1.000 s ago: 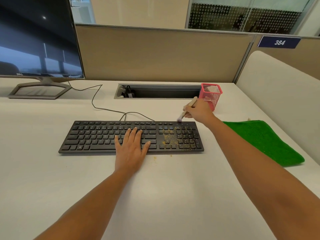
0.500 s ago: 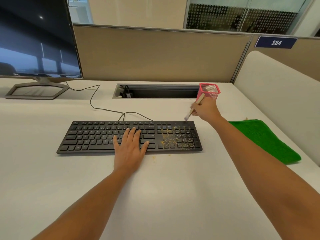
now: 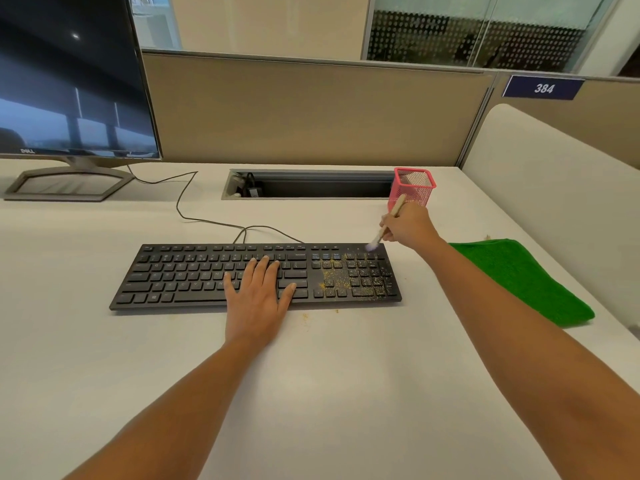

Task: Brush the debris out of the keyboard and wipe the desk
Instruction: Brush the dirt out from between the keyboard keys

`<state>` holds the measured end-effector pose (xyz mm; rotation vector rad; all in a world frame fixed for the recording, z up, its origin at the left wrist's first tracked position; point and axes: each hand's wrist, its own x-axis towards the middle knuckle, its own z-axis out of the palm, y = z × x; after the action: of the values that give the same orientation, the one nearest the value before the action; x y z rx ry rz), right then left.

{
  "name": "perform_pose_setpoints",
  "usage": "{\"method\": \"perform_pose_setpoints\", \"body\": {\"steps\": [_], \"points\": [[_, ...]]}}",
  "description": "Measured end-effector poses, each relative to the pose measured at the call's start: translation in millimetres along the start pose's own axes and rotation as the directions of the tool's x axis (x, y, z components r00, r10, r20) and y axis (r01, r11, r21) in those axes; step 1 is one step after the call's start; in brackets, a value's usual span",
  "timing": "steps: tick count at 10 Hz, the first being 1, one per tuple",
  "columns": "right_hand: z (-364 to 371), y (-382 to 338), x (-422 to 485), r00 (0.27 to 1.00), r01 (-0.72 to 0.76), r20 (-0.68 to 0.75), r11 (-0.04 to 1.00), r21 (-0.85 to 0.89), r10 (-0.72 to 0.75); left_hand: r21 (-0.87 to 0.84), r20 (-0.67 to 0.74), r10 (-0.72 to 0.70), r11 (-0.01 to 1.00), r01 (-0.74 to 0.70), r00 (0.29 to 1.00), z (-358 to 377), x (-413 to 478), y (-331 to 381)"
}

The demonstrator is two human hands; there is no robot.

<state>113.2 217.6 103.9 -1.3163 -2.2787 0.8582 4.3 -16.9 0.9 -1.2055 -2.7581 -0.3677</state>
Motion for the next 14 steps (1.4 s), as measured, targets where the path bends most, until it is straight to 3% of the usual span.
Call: {"method": "perform_pose_setpoints", "body": {"steps": [1,2,3,4,5,6,7,8,9,10,12,14], "points": [[-3,0,-4,0.992,0.026,-0.116,0.992,-0.122,-0.040,-0.005,0.003,0.002,1.000,-0.002,1.000,-1,0,0],[3,-9,-6,0.995,0.073,-0.075,0.995,0.074,-0.068,0.000,0.003,0.003,1.000,-0.003,1.000,0,0,0],[16,-19,-16,0.993,-0.003,0.109,0.933,0.361,-0.039,-0.007,0.003,0.002,1.000,-0.002,1.000,0,0,0],[24,-19,-16,0.987,-0.035,0.163,0.969,0.243,-0.005,-0.006,0.011,0.000,1.000,0.000,1.000,-1,0,0],[18,-13,-9,0.998,0.000,0.060,1.000,-0.030,0.001,-0.010,0.005,0.002,1.000,-0.002,1.000,-1,0,0],[6,-16,-11,0.999,0.032,-0.022,0.958,-0.285,-0.040,-0.015,-0.002,0.001,1.000,-0.001,1.000,0,0,0],[5,-22,-17,0.985,0.107,-0.092,0.935,-0.337,-0.146,-0.021,-0.004,0.000,1.000,0.000,1.000,0,-1,-1],[14,-30,-24,0.977,0.202,-0.043,0.969,-0.140,-0.210,-0.021,-0.004,0.000,1.000,0.000,1.000,0,0,0],[28,-42,-32,0.981,0.162,0.071,0.965,0.207,-0.180,-0.020,-0.002,-0.001,1.000,0.001,1.000,-1,0,0],[44,-51,-38,0.975,0.142,0.136,0.961,0.237,-0.178,-0.012,0.000,0.000,1.000,0.000,1.000,0,0,-1],[47,-53,-38,0.963,0.135,0.235,0.991,0.011,-0.134,-0.015,-0.001,0.001,1.000,-0.001,1.000,0,0,0],[44,-67,-43,0.966,0.182,0.161,0.973,0.141,-0.204,-0.018,-0.013,0.004,1.000,-0.005,1.000,0,0,0]]}}
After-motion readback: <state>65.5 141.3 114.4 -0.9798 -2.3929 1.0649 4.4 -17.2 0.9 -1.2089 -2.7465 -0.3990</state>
